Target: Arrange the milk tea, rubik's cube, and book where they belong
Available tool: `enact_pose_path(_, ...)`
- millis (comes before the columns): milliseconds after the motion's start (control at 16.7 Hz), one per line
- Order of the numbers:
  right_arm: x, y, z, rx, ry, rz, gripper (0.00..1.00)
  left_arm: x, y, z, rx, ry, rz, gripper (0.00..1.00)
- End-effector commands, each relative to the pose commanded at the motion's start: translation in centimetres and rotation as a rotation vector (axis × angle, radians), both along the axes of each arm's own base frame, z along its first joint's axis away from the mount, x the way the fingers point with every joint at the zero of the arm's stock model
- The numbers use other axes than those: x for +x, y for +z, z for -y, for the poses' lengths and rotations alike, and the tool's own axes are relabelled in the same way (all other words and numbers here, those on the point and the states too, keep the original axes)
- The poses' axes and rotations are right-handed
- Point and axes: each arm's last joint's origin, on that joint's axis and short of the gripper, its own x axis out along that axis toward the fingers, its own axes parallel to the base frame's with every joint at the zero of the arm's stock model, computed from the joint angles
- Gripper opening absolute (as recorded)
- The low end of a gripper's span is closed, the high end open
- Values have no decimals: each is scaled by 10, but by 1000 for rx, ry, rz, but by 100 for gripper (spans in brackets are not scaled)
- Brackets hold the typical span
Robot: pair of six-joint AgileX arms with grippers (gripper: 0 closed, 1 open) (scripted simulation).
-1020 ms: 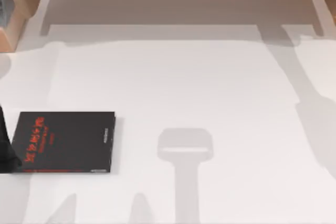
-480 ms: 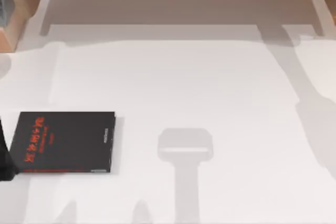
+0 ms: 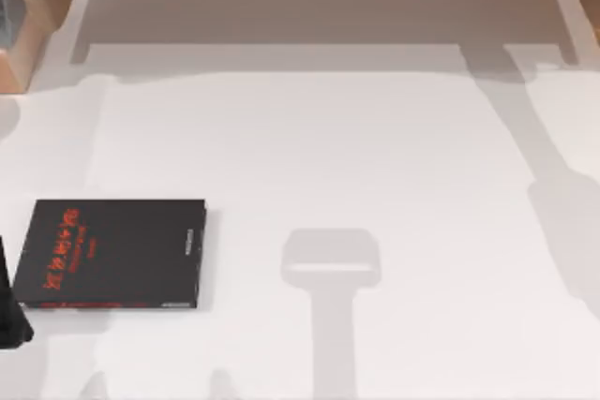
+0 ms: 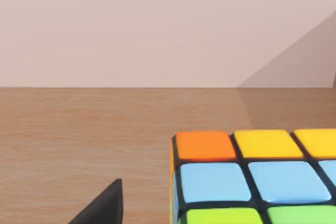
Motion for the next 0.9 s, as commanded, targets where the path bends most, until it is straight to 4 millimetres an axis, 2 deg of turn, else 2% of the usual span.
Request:
enact_pose_path(300, -2, 1, -1, 0, 3, 0, 100, 0, 0, 0, 0, 0, 0, 100)
enact_pose_path(480, -23, 8, 5, -2, 11, 0, 100, 0, 0, 0, 0, 0, 0, 100)
enact_pose_path(660, -64, 19, 20, -4, 14, 6, 100, 0, 0, 0, 0, 0, 0, 100)
enact_pose_path(780, -103, 23, 35, -5, 12, 11, 100, 0, 0, 0, 0, 0, 0, 100)
enact_pose_path(900, -149, 16, 49, -5, 9, 5, 100, 0, 0, 0, 0, 0, 0, 100)
